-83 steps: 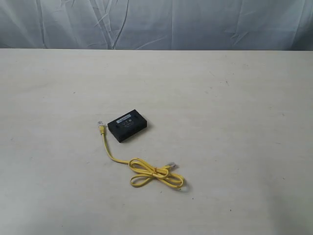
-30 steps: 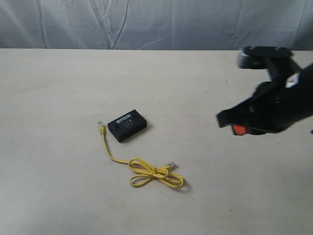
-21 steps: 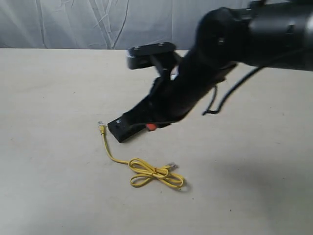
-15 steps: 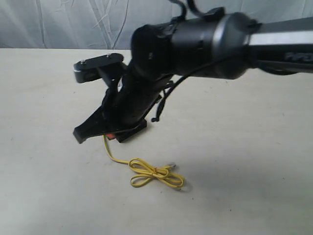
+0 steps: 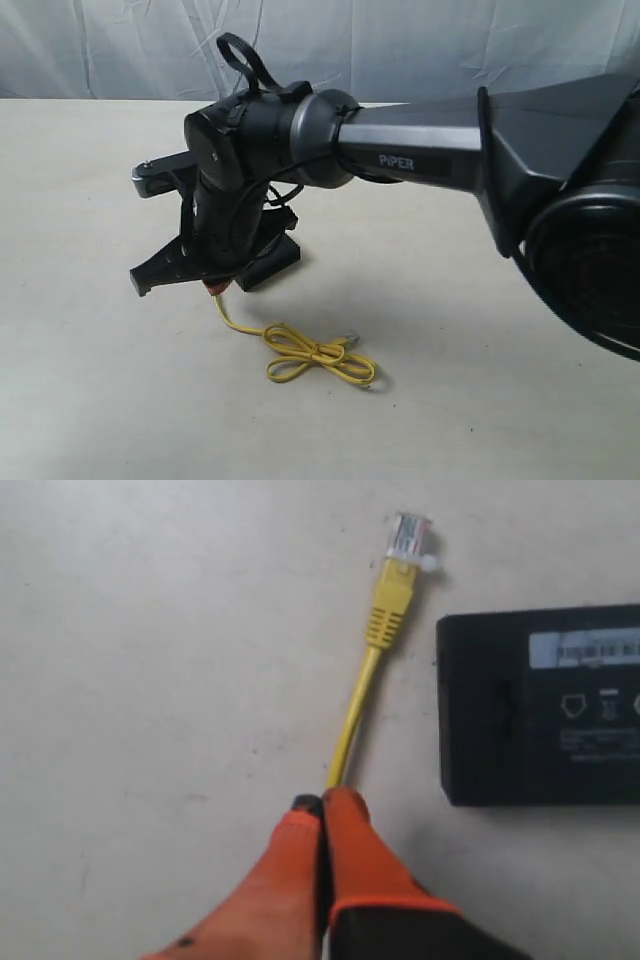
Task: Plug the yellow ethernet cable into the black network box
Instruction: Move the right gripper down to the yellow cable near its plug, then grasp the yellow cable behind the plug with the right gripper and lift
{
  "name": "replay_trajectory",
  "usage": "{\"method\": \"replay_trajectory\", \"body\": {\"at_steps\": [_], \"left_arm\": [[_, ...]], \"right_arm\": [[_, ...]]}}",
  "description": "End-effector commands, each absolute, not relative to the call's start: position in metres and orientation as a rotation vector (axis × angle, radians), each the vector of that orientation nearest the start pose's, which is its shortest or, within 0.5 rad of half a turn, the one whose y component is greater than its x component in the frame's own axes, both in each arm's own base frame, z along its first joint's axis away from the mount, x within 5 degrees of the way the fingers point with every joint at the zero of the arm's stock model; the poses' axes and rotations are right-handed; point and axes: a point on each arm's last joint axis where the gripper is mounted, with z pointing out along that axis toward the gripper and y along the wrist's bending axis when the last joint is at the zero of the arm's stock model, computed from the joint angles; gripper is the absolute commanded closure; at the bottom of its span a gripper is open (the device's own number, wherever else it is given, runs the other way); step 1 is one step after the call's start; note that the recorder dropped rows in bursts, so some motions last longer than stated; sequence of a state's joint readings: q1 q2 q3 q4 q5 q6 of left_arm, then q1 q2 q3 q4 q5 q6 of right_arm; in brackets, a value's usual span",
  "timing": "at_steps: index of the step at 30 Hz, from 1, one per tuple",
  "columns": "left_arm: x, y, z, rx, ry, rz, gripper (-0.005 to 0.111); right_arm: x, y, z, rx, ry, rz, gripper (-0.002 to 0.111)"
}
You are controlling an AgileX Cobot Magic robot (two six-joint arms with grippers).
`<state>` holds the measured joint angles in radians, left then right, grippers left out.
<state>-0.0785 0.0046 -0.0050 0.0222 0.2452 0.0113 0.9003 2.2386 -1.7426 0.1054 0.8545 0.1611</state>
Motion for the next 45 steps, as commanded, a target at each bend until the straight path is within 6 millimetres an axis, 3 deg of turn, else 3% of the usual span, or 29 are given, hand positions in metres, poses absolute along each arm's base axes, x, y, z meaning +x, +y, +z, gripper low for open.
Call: {"method": "replay_trajectory", "body": {"at_steps": [1, 10, 20, 27, 45], "left_arm": [[0.055, -0.004, 0.192, 0.086, 1.713, -0.024, 0.107], [0.055, -0.003, 0.192, 0.089, 1.713, -0.021, 0.107], [0.055, -0.003, 0.192, 0.089, 1.713, -0.021, 0.107], [0.055, -0.003, 0.192, 0.089, 1.713, -0.021, 0.107], [0.055, -0.003, 0.192, 0.089, 1.713, -0.021, 0.107]], "right_arm": [[0.295, 0.378, 0.152, -0.971, 2.711, 0.315, 0.109], [0.3, 0.382, 0.145, -0.962, 2.661, 0.321, 0.109], [0.301, 0.383, 0.125, -0.954, 2.686, 0.305, 0.108], [0.302, 0.384, 0.125, -0.949, 2.673, 0.315, 0.079], [0.303, 0.381, 0.114, -0.952, 2.702, 0.241, 0.083]]}}
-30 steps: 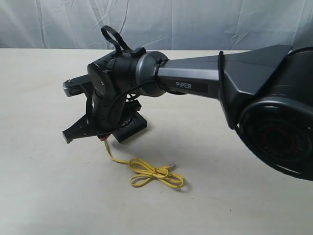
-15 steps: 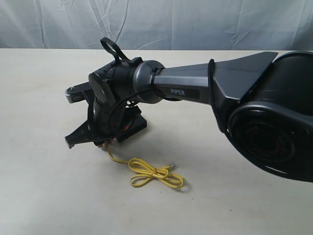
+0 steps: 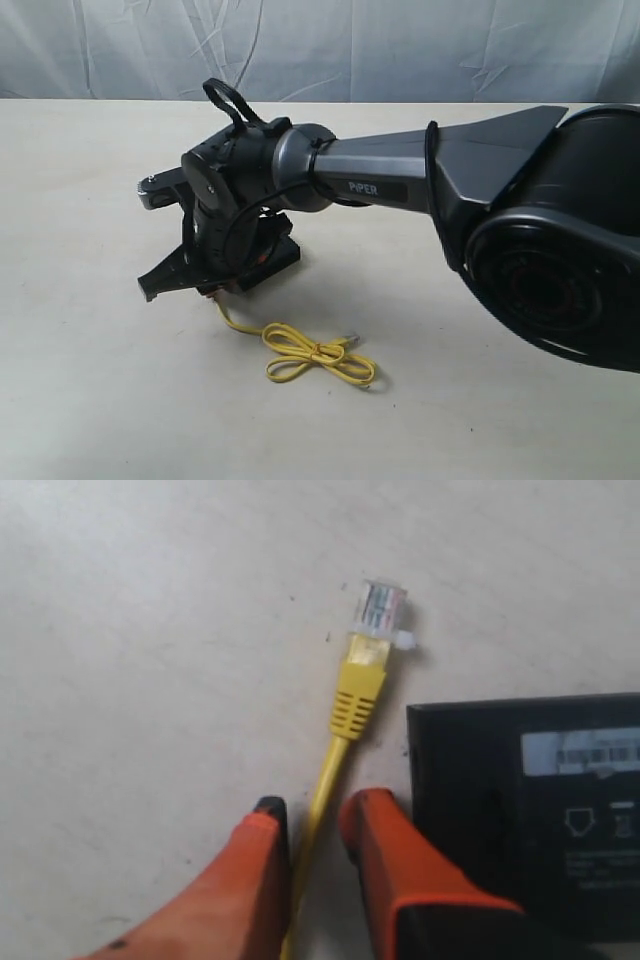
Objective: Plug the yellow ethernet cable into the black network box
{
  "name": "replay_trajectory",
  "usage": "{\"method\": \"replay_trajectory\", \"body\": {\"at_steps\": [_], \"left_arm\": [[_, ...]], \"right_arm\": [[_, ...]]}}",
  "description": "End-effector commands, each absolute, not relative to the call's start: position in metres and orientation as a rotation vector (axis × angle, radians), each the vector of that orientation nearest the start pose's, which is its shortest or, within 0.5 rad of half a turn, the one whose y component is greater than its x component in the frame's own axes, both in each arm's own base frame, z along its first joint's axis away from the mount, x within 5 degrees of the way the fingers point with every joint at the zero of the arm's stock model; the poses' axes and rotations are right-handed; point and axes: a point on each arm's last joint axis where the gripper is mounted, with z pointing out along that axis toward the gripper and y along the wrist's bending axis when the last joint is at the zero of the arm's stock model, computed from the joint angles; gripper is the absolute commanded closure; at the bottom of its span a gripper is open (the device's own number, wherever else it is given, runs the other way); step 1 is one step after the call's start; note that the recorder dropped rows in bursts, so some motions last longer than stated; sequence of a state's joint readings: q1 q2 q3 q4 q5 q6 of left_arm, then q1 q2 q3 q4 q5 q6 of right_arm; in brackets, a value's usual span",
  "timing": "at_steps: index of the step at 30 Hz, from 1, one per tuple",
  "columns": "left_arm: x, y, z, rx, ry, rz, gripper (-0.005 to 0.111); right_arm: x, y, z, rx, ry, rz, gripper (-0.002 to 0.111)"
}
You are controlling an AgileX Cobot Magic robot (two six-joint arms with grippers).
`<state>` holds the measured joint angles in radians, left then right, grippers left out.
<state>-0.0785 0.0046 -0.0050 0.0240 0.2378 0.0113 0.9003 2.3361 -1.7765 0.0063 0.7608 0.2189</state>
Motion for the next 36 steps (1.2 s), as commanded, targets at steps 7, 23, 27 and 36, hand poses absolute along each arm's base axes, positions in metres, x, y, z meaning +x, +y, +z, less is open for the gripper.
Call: {"method": "replay_trajectory", "body": {"at_steps": [7, 23, 27, 36], "left_arm": [[0.055, -0.003, 0.192, 0.089, 1.713, -0.021, 0.107], [0.055, -0.003, 0.192, 0.089, 1.713, -0.021, 0.107], [0.055, -0.003, 0.192, 0.089, 1.713, -0.021, 0.107], [0.056, -0.004, 0.204, 0.057, 1.579, -0.057, 0.107]], "right_arm": [[0.302, 0.38, 0.116, -0.955, 2.709, 0.235, 0.108], [0.271, 0.274, 0.17, -1.049, 2.74, 0.239, 0.109], [0.259, 0.247, 0.163, -1.147, 2.658, 0.216, 0.109], [0.247, 0.235, 0.147, -1.159, 2.635, 0.208, 0.109]]}}
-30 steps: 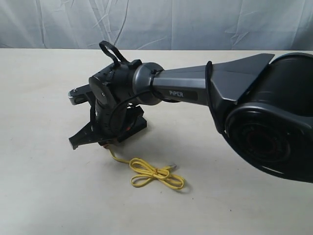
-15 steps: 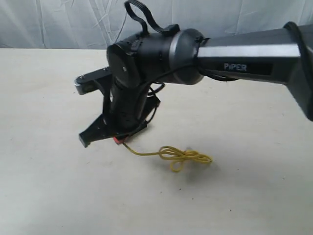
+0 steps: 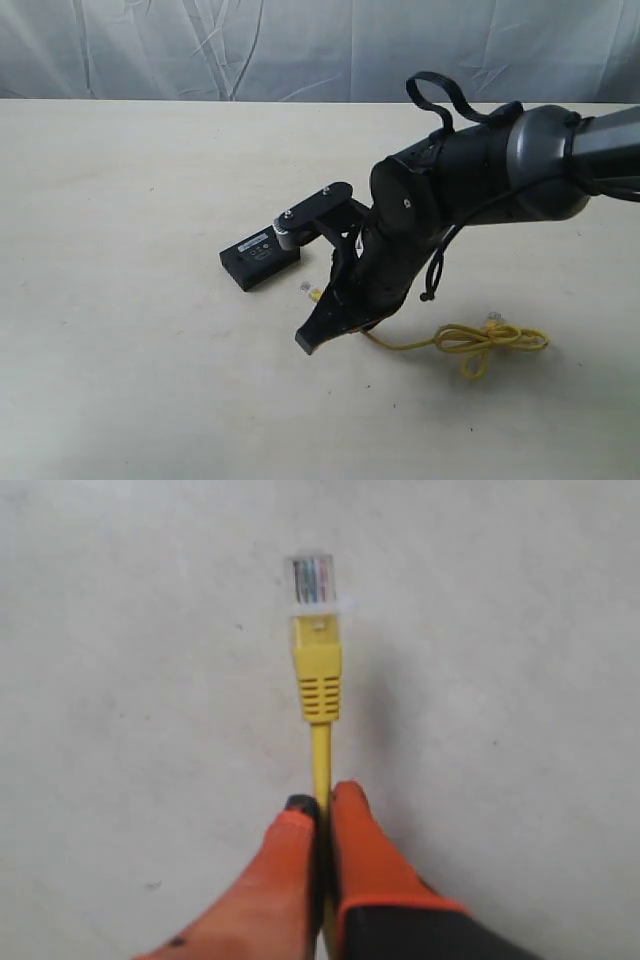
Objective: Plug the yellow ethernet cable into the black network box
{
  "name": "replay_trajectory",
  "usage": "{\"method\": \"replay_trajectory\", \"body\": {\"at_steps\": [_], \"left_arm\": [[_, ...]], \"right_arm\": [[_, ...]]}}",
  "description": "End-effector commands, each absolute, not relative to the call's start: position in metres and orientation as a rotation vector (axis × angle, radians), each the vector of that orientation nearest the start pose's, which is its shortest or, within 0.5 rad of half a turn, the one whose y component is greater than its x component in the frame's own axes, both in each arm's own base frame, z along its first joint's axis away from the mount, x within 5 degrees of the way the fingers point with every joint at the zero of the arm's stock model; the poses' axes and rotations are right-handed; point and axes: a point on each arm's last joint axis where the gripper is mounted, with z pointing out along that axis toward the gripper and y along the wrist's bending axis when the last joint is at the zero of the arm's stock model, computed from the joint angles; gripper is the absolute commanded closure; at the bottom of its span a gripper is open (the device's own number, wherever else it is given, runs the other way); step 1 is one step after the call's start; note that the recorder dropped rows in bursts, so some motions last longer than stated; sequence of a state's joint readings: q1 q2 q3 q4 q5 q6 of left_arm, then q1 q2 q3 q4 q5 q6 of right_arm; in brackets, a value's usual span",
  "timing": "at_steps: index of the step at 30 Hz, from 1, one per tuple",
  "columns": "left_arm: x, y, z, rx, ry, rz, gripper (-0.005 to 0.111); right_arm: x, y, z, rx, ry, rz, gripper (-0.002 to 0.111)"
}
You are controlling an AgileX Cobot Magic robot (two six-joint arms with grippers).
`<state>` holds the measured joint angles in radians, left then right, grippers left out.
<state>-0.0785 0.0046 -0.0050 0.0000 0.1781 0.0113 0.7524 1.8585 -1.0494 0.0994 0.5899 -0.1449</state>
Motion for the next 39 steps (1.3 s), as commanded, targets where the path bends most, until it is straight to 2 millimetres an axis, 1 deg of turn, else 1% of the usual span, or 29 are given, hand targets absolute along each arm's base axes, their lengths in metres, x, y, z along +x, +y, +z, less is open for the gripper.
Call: {"method": "replay_trajectory", "body": {"at_steps": [1, 5, 7, 9, 11, 14, 17, 18, 19, 20, 21, 22, 23, 24, 25, 26, 27, 28, 29, 30, 31, 32, 33, 36, 39], "left_arm": [[0.056, -0.004, 0.206, 0.056, 1.559, -0.058, 0.107], [0.056, -0.004, 0.214, 0.053, 1.472, -0.058, 0.107], [0.055, -0.004, 0.218, 0.018, 1.433, -0.094, 0.107], [0.055, -0.004, 0.219, -0.002, 1.448, -0.117, 0.107], [0.057, -0.004, 0.229, 0.018, 1.503, -0.099, 0.107], [0.068, -0.004, 0.253, 0.083, 1.615, -0.024, 0.107], [0.095, -0.006, 0.278, 0.106, 1.728, 0.0, 0.107], [0.125, -0.008, 0.289, 0.134, 1.844, 0.019, 0.107], [0.142, -0.009, 0.288, 0.156, 1.918, 0.03, 0.107], [0.18, -0.012, 0.286, 0.224, 2.07, 0.055, 0.107], [0.196, -0.014, 0.283, 0.255, 2.133, 0.055, 0.107], [0.238, -0.021, 0.275, 0.342, 2.254, 0.025, 0.107], [0.253, -0.024, 0.269, 0.379, 2.298, 0.0, 0.107], [0.29, -0.035, 0.253, 0.479, 2.387, -0.098, 0.107], [0.307, -0.041, 0.246, 0.542, 2.416, -0.161, 0.107], [0.335, -0.053, 0.227, 0.656, 2.45, -0.298, 0.107], [0.36, -0.062, 0.213, 0.73, 2.452, -0.414, 0.107], [0.369, -0.066, 0.207, 0.751, 2.45, -0.446, 0.107], [0.388, -0.072, 0.193, 0.809, 2.447, -0.502, 0.107], [0.395, -0.076, 0.188, 0.836, 2.444, -0.518, 0.107], [0.406, -0.084, 0.175, 0.901, 2.442, -0.586, 0.107], [0.41, -0.088, 0.168, 0.929, 2.443, -0.625, 0.107], [0.416, -0.098, 0.155, 0.971, 2.454, -0.689, 0.107], [0.42, -0.114, 0.144, 1.035, 2.453, -0.743, 0.107], [0.42, -0.127, 0.135, 1.08, 2.452, -0.758, 0.107]], "right_arm": [[0.247, 0.235, 0.147, -1.159, 2.635, 0.208, 0.109], [0.25, 0.237, 0.148, -1.141, 2.599, 0.22, 0.109], [0.252, 0.239, 0.149, -1.119, 2.57, 0.236, 0.109], [0.254, 0.241, 0.15, -1.093, 2.553, 0.255, 0.109], [0.255, 0.243, 0.15, -1.071, 2.546, 0.271, 0.109], [0.255, 0.243, 0.15, -1.068, 2.55, 0.274, 0.109], [0.254, 0.243, 0.15, -1.069, 2.552, 0.273, 0.109], [0.254, 0.243, 0.15, -1.071, 2.551, 0.273, 0.109], [0.254, 0.243, 0.15, -1.071, 2.551, 0.273, 0.109], [0.254, 0.243, 0.15, -1.074, 2.549, 0.272, 0.109], [0.254, 0.243, 0.15, -1.077, 2.546, 0.273, 0.109], [0.252, 0.246, 0.15, -1.095, 2.536, 0.271, 0.109], [0.249, 0.249, 0.15, -1.109, 2.53, 0.273, 0.109], [0.246, 0.253, 0.147, -1.159, 2.509, 0.257, 0.109], [0.245, 0.254, 0.144, -1.177, 2.506, 0.249, 0.109], [0.245, 0.256, 0.14, -1.186, 2.502, 0.245, 0.109], [0.246, 0.257, 0.133, -1.182, 2.504, 0.244, 0.109], [0.247, 0.258, 0.131, -1.18, 2.502, 0.244, 0.109], [0.249, 0.26, 0.129, -1.184, 2.48, 0.242, 0.109], [0.249, 0.26, 0.128, -1.186, 2.468, 0.24, 0.109], [0.251, 0.261, 0.128, -1.197, 2.442, 0.233, 0.109], [0.251, 0.261, 0.128, -1.21, 2.43, 0.227, 0.109], [0.252, 0.262, 0.125, -1.229, 2.413, 0.214, 0.109], [0.253, 0.263, 0.121, -1.231, 2.418, 0.211, 0.109], [0.253, 0.263, 0.115, -1.237, 2.425, 0.206, 0.109]]}}
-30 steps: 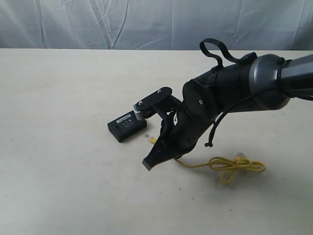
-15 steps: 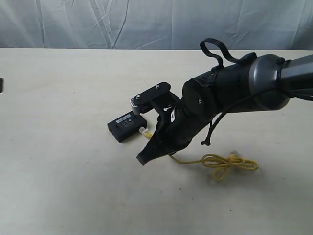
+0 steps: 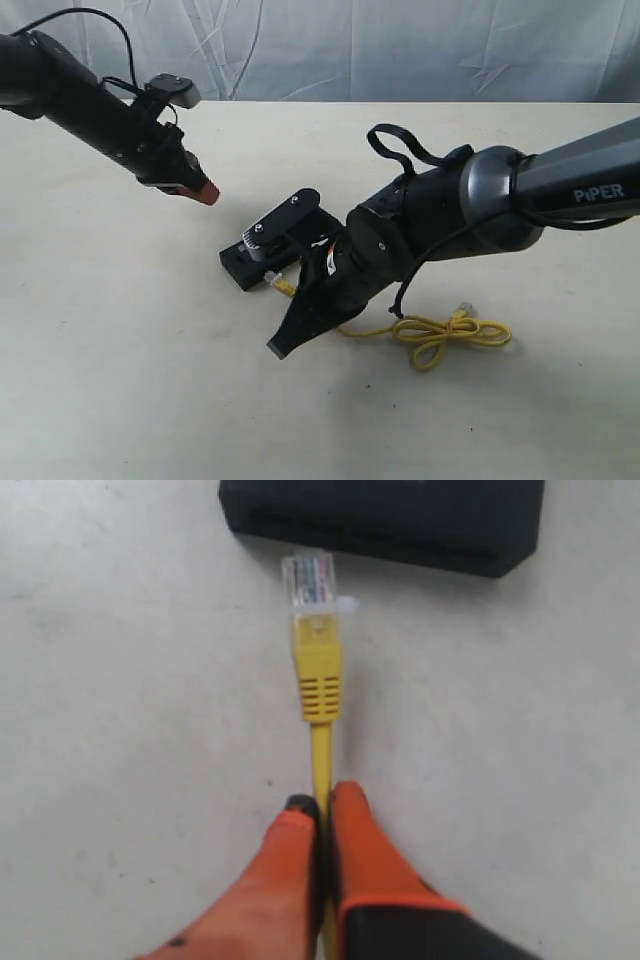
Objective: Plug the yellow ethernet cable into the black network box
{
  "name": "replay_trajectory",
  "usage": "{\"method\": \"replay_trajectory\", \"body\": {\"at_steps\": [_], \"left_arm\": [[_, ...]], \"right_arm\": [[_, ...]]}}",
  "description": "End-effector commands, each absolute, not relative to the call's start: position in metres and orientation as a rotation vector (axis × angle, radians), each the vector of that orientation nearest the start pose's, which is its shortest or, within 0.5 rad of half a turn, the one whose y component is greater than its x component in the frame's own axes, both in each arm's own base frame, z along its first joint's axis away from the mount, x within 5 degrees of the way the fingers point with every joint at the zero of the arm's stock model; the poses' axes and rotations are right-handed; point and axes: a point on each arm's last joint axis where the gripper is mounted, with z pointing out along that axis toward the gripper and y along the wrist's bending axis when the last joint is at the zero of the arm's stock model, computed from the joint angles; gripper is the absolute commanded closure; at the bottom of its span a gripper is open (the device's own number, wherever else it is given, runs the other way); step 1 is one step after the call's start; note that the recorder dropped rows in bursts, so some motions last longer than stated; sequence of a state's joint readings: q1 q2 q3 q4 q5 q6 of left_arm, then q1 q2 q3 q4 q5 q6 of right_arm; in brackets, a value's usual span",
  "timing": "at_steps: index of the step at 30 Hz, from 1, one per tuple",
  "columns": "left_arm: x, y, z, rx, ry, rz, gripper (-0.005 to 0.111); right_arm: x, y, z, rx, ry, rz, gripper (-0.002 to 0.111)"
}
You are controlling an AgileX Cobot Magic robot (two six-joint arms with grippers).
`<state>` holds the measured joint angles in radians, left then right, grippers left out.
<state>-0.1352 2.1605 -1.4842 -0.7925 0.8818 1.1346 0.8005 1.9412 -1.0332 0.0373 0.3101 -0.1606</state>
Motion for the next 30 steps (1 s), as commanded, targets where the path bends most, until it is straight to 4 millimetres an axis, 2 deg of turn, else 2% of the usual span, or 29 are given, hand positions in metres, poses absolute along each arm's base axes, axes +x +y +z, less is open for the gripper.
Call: {"method": "replay_trajectory", "body": {"at_steps": [1, 6, 14, 18, 22, 27, 30], "left_arm": [[0.418, -0.134, 0.132, 1.11, 2.444, -0.763, 0.107], [0.412, -0.146, 0.128, 1.184, 2.448, -0.785, 0.107], [0.413, -0.147, 0.127, 1.185, 2.443, -0.752, 0.107], [0.412, -0.149, 0.127, 1.194, 2.441, -0.761, 0.107], [0.411, -0.15, 0.127, 1.195, 2.442, -0.764, 0.107], [0.41, -0.151, 0.113, 1.188, 2.475, -0.807, 0.107], [0.409, -0.153, 0.111, 1.173, 2.481, -0.844, 0.107]], "right_arm": [[0.254, 0.264, 0.113, -1.231, 2.415, 0.21, 0.109], [0.256, 0.265, 0.107, -1.258, 2.391, 0.193, 0.109], [0.257, 0.265, 0.103, -1.257, 2.386, 0.19, 0.109], [0.256, 0.262, 0.102, -1.246, 2.437, 0.166, 0.109], [0.255, 0.26, 0.116, -1.242, 2.519, 0.128, 0.109], [0.261, 0.266, 0.143, -1.221, 2.551, 0.12, 0.109], [0.265, 0.271, 0.143, -1.212, 2.54, 0.13, 0.109]]}}
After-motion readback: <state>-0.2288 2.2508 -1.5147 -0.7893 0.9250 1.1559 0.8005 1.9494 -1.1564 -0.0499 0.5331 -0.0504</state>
